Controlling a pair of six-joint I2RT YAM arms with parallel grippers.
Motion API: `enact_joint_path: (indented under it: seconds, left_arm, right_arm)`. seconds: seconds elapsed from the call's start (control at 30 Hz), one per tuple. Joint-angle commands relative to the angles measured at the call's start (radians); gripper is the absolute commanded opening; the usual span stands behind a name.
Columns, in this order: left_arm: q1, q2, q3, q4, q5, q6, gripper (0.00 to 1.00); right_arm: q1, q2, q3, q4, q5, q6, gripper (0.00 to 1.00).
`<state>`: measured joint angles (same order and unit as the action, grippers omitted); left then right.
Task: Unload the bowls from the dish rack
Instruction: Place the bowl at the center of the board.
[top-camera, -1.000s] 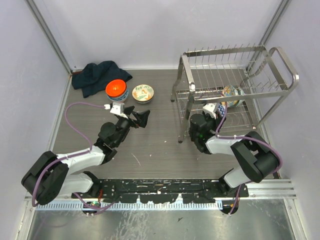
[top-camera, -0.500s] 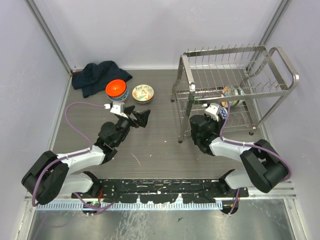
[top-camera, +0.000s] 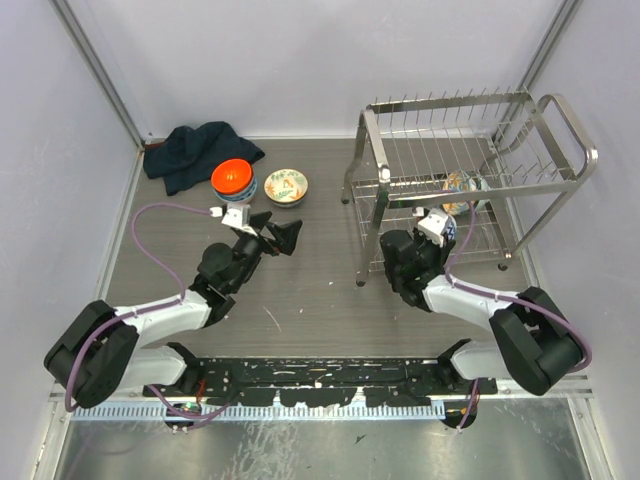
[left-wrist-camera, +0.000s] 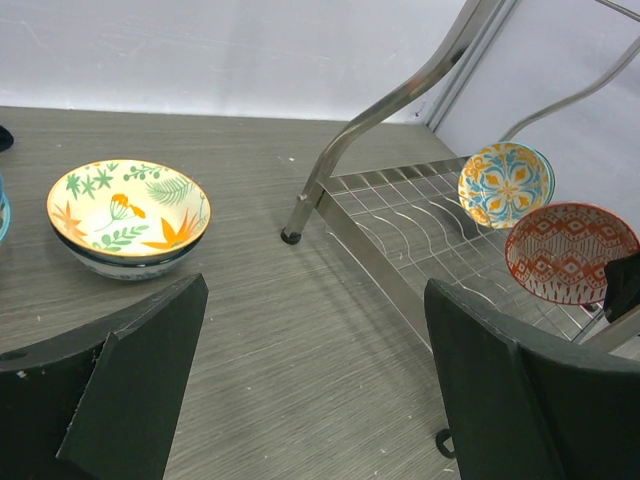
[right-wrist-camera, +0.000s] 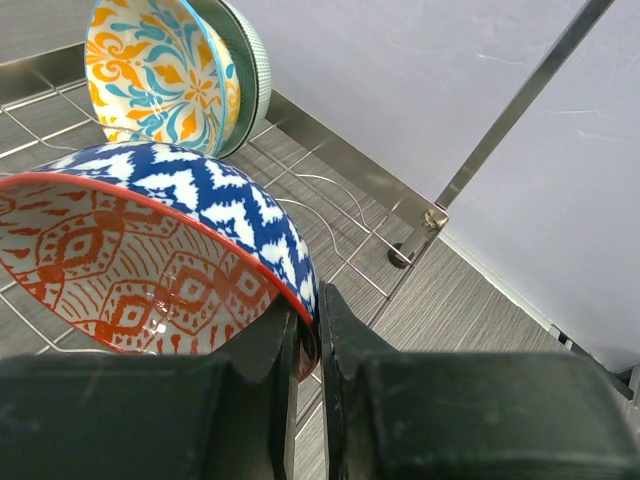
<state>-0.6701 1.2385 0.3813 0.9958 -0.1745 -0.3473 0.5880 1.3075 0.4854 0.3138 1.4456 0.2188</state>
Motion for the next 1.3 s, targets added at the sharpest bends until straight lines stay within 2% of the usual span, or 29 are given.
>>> enact_joint_path:
  seconds: [0.0,0.23,0.5,0.9,1.27]
  left_arm:
    - [0.004,0.012,0.048,0.019,0.006,-0.009,0.97]
    - [0.002,0.015,0.051,0.019,0.018,-0.012,0.97]
    - [0.002,0.023,0.062,0.016,0.03,-0.014,0.96]
    - [-0.001,0.024,0.087,-0.004,0.087,-0.021,0.96]
    - [-0.017,0.055,0.118,-0.041,0.129,-0.02,0.95]
  right_arm:
    - [0.005,-0.049,0.038,-0.005,0.031,0.08,0.0]
    - [0.014,-0.052,0.043,-0.032,0.0,0.097,0.0]
    - [0.017,-0.159,0.037,-0.09,-0.061,0.111,0.0]
    - [0.032,-0.245,0.057,-0.27,-0.153,0.207,0.0]
    - [0.031,-0.368,0.051,-0.338,-0.245,0.224,0.0]
